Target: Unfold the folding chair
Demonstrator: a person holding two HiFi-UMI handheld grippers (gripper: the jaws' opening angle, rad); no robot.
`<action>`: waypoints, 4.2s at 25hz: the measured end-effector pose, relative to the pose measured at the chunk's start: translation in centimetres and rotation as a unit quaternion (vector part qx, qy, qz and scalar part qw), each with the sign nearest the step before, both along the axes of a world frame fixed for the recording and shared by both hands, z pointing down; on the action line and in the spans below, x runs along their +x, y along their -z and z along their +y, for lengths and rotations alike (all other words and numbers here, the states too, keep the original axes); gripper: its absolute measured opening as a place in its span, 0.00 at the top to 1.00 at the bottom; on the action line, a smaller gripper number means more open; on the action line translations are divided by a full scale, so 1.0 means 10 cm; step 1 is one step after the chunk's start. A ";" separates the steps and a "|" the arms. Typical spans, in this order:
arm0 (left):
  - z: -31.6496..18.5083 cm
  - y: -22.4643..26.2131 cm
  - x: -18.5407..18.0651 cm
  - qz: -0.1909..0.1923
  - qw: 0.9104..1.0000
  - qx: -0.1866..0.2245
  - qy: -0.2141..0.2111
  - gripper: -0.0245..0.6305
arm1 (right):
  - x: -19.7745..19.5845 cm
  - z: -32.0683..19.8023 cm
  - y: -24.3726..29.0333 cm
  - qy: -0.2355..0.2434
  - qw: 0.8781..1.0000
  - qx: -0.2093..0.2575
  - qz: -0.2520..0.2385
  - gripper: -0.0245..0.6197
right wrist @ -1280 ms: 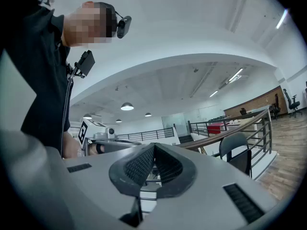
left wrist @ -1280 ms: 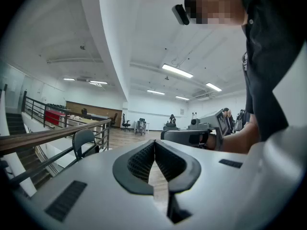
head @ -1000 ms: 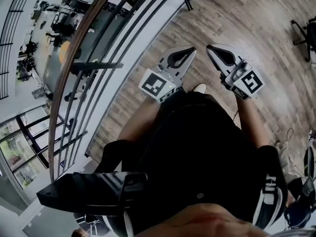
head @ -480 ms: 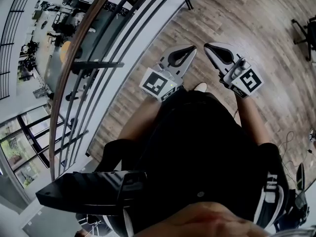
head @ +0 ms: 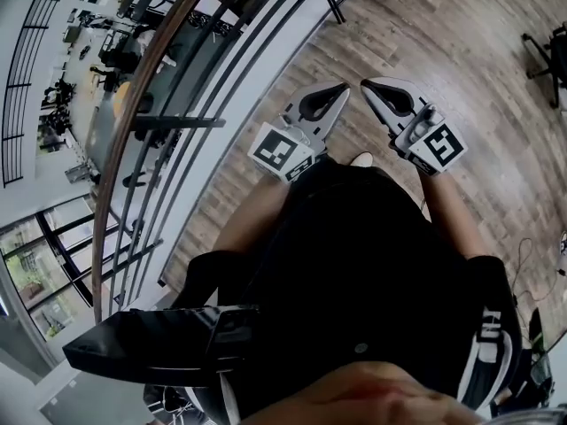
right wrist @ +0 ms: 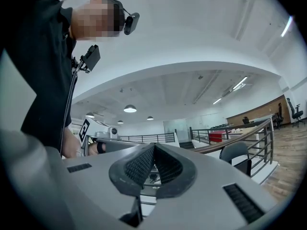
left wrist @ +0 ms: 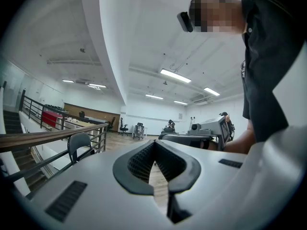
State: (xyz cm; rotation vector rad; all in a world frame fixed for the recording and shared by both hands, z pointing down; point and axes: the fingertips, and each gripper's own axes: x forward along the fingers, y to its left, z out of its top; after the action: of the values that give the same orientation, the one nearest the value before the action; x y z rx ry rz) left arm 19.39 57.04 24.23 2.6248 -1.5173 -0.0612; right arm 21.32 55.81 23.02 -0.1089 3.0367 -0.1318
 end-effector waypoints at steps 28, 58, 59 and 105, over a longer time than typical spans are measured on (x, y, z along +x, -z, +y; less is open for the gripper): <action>-1.20 -0.12 -1.16 -0.003 1.000 0.001 -0.019 0.96 | -1.07 -1.17 -0.10 -0.054 0.998 -0.028 0.024 0.95; -3.25 -0.31 -2.42 0.002 1.000 -0.011 -0.001 0.96 | -2.24 -3.27 -0.28 -0.052 0.997 -0.020 0.043 0.95; -3.35 -0.27 -2.42 0.003 1.000 -0.012 0.005 0.96 | -2.24 -3.36 -0.24 -0.046 0.998 -0.020 0.044 0.95; -6.50 -0.98 -3.95 0.009 0.996 -0.031 0.084 0.96 | -3.91 -6.39 -0.62 -0.005 0.998 -0.032 0.046 0.95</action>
State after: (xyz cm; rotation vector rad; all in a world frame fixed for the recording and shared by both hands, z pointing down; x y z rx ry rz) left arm -20.12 -7.97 34.02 2.4377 -1.7025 -0.0514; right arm -17.82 -8.11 29.27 -0.1373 3.1246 -0.2295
